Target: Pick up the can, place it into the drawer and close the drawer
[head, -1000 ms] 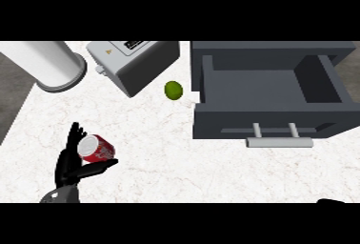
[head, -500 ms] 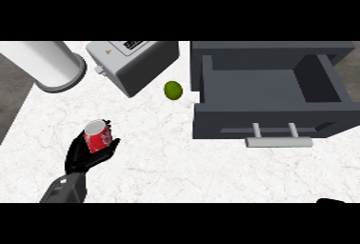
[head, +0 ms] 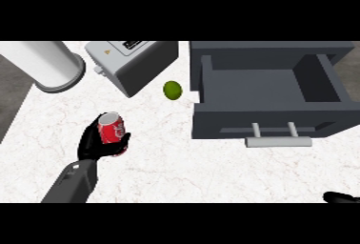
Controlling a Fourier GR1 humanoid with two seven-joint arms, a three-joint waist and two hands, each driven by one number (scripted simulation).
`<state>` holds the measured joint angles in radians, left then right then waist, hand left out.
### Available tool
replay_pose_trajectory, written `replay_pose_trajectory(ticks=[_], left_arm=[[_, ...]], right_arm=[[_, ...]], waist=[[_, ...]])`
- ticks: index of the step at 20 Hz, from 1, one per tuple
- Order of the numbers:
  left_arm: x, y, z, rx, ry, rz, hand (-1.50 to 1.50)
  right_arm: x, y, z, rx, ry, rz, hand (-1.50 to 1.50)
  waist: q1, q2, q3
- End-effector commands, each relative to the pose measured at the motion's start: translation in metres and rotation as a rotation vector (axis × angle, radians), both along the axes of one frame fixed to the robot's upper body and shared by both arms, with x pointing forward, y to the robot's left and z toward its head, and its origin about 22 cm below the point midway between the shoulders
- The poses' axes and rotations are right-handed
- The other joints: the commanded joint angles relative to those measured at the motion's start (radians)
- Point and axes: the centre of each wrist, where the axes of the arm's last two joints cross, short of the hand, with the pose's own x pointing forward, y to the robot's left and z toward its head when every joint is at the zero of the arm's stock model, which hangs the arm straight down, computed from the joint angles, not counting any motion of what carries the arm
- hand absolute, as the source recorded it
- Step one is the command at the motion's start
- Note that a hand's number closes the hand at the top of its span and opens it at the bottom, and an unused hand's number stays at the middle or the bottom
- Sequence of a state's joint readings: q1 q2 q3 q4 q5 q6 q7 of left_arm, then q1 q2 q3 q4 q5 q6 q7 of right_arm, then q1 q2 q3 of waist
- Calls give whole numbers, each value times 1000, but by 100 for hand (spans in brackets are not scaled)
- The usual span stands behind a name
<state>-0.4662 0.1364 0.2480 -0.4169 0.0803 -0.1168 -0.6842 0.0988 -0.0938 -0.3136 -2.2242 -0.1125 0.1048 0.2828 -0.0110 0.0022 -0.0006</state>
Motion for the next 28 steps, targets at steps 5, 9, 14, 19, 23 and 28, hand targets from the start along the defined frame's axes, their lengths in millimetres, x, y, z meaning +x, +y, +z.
replay_pose_trajectory(ticks=[5,9,14,19,23,28], left_arm=[[38,-52,19,-47,-54,-4,150],[61,-67,46,-32,-89,-44,150],[81,-96,86,-28,-80,-124,150],[106,-120,139,22,-142,-166,150],[105,-149,176,11,-136,-190,150],[107,-165,240,10,-138,-232,150]], right_arm=[[-3,-3,-18,-6,-19,-5,-150],[-7,-4,19,-17,-14,-3,-150],[-7,-5,3,-42,1,-34,-150],[-11,-11,2,-23,0,-31,-150],[-7,-12,20,-29,-22,-31,-150],[1,-1,18,-19,-21,-29,-150]], waist=[[-6,2,0],[-3,0,0],[13,-7,1],[7,-6,1],[7,-10,1],[20,-9,1]])
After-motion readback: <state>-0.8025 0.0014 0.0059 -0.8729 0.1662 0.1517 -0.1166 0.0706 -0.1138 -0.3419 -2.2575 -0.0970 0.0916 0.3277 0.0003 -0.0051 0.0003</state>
